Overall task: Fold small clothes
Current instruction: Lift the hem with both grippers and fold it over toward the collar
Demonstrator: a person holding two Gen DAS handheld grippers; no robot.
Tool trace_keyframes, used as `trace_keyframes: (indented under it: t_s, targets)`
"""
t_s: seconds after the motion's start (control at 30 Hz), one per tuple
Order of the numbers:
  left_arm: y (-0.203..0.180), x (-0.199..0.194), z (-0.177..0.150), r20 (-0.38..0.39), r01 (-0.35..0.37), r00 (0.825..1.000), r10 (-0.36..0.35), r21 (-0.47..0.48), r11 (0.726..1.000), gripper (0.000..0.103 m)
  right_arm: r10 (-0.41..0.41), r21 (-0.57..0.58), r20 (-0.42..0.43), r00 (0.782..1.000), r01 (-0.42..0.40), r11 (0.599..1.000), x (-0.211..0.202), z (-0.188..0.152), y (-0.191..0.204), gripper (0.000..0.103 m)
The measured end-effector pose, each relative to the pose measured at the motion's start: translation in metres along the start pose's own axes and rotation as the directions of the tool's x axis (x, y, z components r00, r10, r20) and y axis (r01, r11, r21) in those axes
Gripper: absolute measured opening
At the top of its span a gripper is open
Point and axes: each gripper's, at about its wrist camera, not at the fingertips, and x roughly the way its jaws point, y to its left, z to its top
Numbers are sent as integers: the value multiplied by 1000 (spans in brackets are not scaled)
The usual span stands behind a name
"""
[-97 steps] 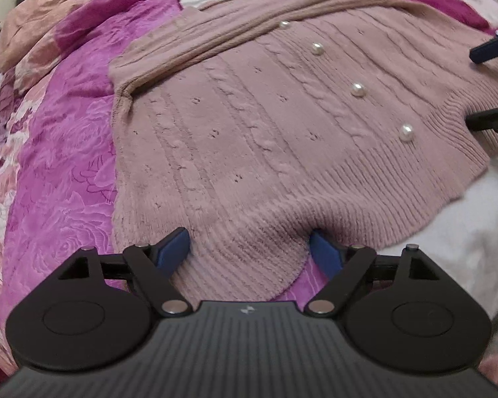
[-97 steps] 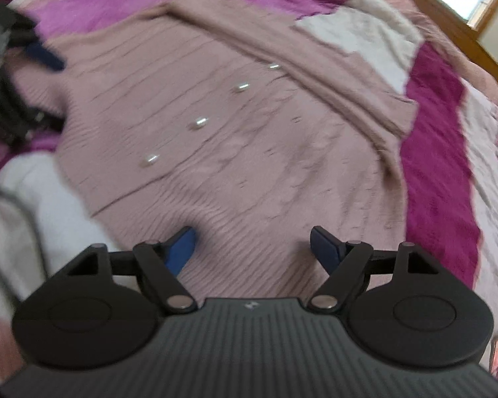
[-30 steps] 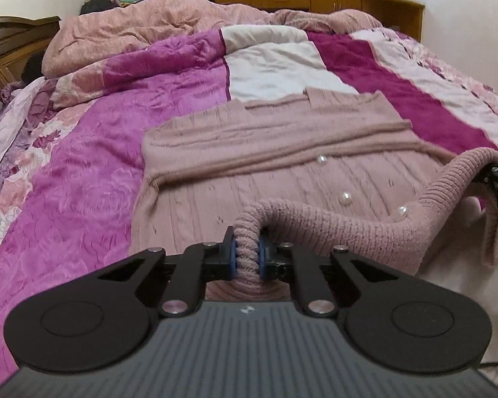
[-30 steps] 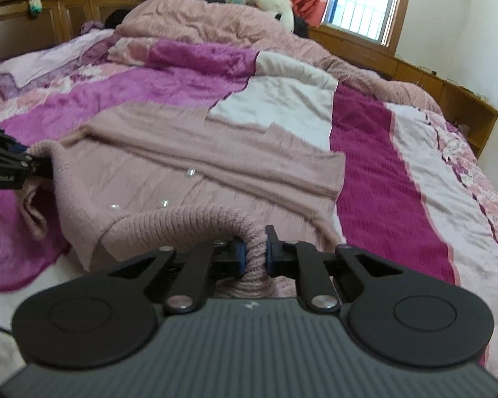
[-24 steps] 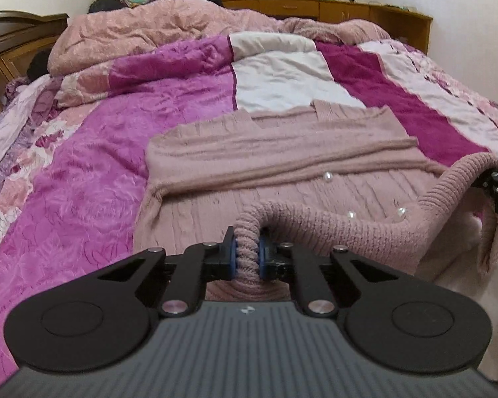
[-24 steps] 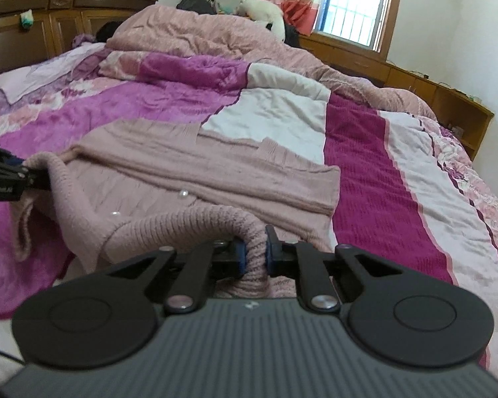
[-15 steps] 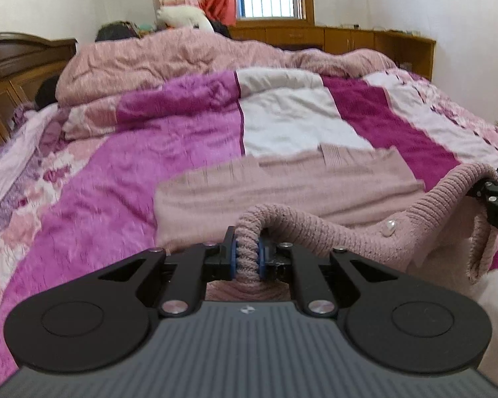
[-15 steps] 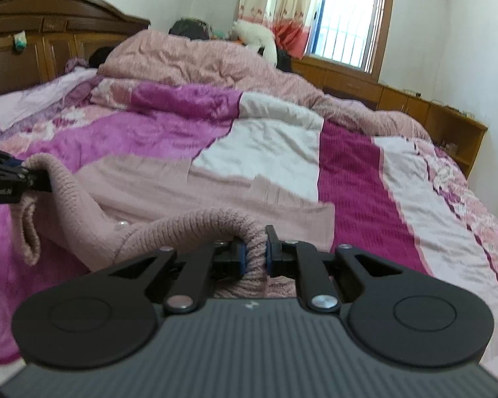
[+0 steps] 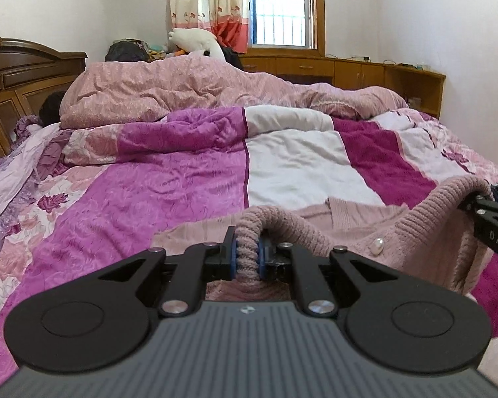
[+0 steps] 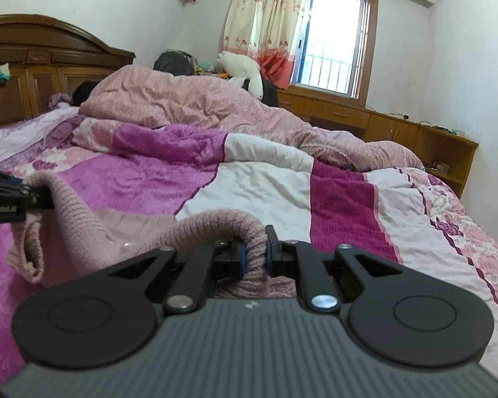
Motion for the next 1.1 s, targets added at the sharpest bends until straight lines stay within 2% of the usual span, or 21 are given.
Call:
trace_keyframes:
  t_s: [0.43,0.73,0.97,1.1]
  targets:
    - [12,36,28,25,-31,999,32,-59,998,13,-15,6,20,1000,14,1000,31,16,-2,13]
    - [8,90,49,56,-58,997,61,-46,997,13,-64,17,19,998,64,998,81,23,-8,13]
    - [3,154,28,16,-81,997,81,11,997,13,-88,-28,-24,996,87,996,129,-1,2,13]
    - [3,189,7,-47,-102,994,103,20,995,13,-97,-58,-57,994,94,994,152,-21,10,13]
